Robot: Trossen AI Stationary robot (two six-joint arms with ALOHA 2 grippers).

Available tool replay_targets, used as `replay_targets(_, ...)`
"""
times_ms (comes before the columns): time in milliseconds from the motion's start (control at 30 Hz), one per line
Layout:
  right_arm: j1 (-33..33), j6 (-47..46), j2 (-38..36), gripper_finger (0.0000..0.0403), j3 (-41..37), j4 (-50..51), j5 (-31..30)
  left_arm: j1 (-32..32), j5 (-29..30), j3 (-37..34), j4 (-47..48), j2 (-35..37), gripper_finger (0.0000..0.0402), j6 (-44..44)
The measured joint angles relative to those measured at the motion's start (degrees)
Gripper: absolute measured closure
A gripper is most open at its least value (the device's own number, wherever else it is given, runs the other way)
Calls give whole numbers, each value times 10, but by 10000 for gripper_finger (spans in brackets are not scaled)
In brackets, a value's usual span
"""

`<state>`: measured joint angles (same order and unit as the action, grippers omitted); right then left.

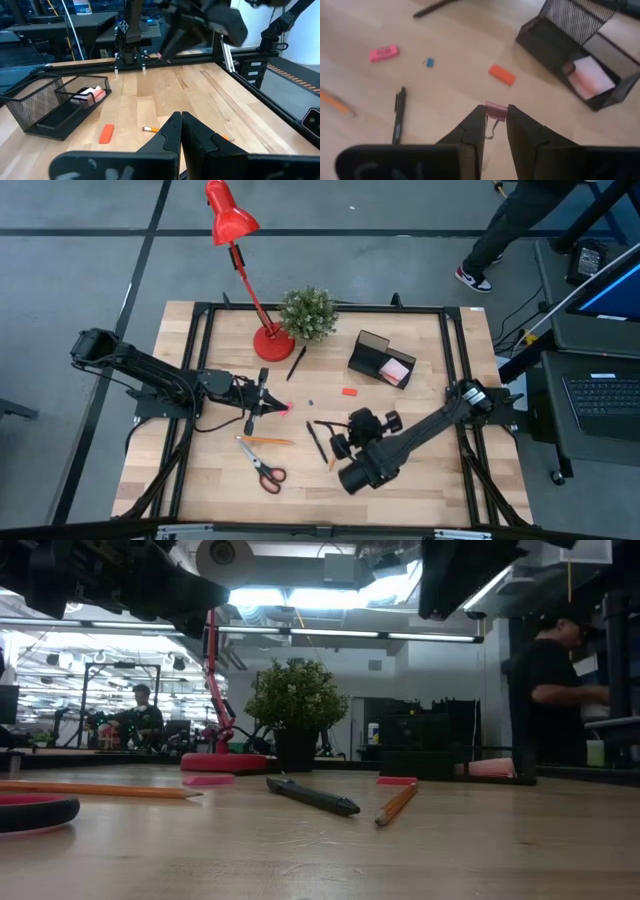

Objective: Pick and place office supplies into organizer
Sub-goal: Put the pink binder clip into the black desk organizer

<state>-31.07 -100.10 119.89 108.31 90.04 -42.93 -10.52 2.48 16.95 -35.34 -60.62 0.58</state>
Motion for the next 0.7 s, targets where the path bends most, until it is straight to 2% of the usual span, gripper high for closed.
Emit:
replay_targets(333, 50, 96, -34, 329, 0, 0, -37, 0, 0, 0, 2, 0, 396, 0)
replay_targets(700, 117, 221, -70, 329, 0, 0, -48, 0, 0, 0, 7, 0, 396, 0)
